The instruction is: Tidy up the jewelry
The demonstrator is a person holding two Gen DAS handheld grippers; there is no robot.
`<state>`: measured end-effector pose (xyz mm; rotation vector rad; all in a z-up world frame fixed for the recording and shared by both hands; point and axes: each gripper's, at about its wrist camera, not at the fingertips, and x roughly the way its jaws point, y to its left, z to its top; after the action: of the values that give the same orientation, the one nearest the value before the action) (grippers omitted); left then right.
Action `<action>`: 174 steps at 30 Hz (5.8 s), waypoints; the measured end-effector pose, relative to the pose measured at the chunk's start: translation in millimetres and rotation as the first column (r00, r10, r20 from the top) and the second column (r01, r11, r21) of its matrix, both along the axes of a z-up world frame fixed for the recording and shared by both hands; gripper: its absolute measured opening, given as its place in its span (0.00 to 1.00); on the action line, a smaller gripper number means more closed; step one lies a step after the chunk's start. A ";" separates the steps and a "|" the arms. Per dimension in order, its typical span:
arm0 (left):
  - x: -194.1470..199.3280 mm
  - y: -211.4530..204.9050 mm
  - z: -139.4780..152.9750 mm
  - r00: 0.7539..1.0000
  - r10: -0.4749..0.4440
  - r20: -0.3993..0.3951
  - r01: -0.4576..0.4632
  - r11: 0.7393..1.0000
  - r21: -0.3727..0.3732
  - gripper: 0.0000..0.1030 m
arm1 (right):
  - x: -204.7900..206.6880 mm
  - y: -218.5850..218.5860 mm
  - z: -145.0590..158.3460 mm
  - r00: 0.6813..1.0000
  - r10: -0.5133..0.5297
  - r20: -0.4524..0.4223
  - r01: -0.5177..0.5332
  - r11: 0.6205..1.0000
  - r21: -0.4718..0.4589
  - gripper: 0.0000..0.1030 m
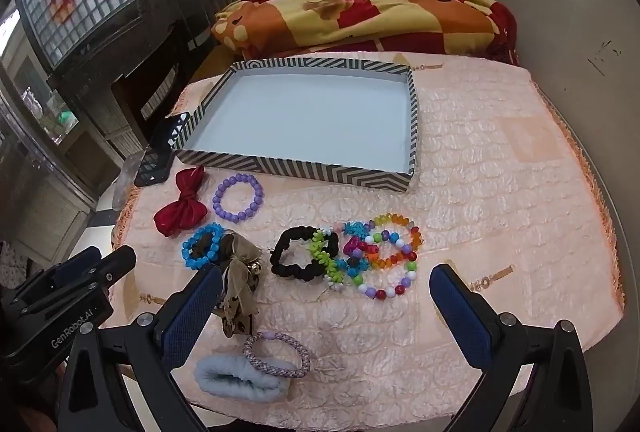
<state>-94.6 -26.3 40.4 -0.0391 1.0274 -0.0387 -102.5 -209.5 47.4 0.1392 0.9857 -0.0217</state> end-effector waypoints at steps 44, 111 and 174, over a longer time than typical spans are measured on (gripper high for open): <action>2.3 5.9 2.3 1.000 0.007 -0.023 -0.007 1.000 0.000 0.50 | 3.5 3.9 2.3 0.998 0.023 -0.049 -0.020 0.998 0.066 1.00; 11.9 5.4 -13.6 0.997 0.029 -0.073 -0.029 1.000 0.010 0.50 | 14.7 9.3 -13.1 0.991 0.082 -0.106 -0.078 0.996 0.048 1.00; 147.1 30.2 -97.1 0.969 -0.077 -0.233 0.050 0.992 -0.119 0.33 | 161.6 71.0 -101.4 0.945 0.275 -0.176 -0.276 0.961 0.019 0.09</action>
<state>52.4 4.0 -56.7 -0.1152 1.2650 -0.1535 59.1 -138.5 -54.0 -0.0079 1.1765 0.2234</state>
